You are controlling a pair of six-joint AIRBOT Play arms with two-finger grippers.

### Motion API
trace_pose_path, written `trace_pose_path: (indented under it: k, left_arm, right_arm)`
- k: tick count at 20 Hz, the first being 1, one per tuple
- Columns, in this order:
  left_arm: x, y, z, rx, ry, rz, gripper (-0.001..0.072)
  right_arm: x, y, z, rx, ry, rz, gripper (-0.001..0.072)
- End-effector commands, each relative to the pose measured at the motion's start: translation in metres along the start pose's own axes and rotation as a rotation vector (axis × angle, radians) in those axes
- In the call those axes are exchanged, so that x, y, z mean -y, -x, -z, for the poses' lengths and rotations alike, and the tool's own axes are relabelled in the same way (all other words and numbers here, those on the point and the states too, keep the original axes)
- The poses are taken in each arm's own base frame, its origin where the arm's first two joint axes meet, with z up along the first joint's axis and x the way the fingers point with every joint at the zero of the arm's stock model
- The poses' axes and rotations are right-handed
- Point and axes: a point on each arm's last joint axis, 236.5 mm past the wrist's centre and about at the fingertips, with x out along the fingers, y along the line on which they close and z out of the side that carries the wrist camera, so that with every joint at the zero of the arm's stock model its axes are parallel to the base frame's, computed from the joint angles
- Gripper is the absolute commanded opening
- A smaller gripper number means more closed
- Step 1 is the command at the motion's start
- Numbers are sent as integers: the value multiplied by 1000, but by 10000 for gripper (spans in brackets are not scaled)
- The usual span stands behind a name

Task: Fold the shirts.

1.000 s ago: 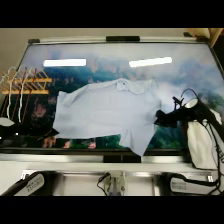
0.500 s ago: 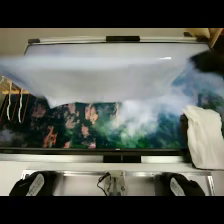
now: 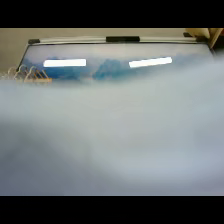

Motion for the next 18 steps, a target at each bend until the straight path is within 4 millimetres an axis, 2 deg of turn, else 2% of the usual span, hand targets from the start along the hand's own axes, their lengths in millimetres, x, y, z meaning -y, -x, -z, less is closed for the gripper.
trace_pose_path:
  k: [1, 2, 3, 5, 6, 7, 10, 12, 15, 17, 18]
  left_arm:
    - [-11, 6, 36, -155, 42, -54, 33]
    - [-16, -2, 54, -218, 51, -60, 33]
    - [-22, -12, 78, -303, 21, -52, 33]
    - [-38, -35, 133, -472, -44, -29, 33]
    - [-49, -48, 167, -563, -52, -22, 33]
    - [-61, -59, 206, -663, -28, -19, 33]
    - [-81, -89, 347, -969, 145, 36, 30]
    - [-90, -111, 423, -1055, 243, 51, 30]
    - [-97, -146, 510, -1167, 304, 47, 30]
    - [-97, -178, 558, -1198, 325, 43, 32]
    - [-96, -193, 574, -1205, 332, 46, 32]
  right_arm:
    - [13, 9, 28, -130, -9, 64, 59]
    - [14, 1, 50, -216, -20, 57, 59]
    - [16, -9, 82, -346, -31, 48, 59]
    - [20, -27, 160, -637, -58, 21, 59]
    - [23, -38, 202, -771, -73, 8, 59]
    - [25, -49, 241, -883, -95, -7, 58]
    - [20, -83, 378, -1171, -232, -61, 59]
    - [18, -114, 460, -1229, -336, -65, 58]
    - [6, -172, 544, -1206, -430, -56, 58]
    - [-12, -211, 584, -1132, -400, -57, 58]
    - [-19, -230, 598, -1077, -394, -48, 58]
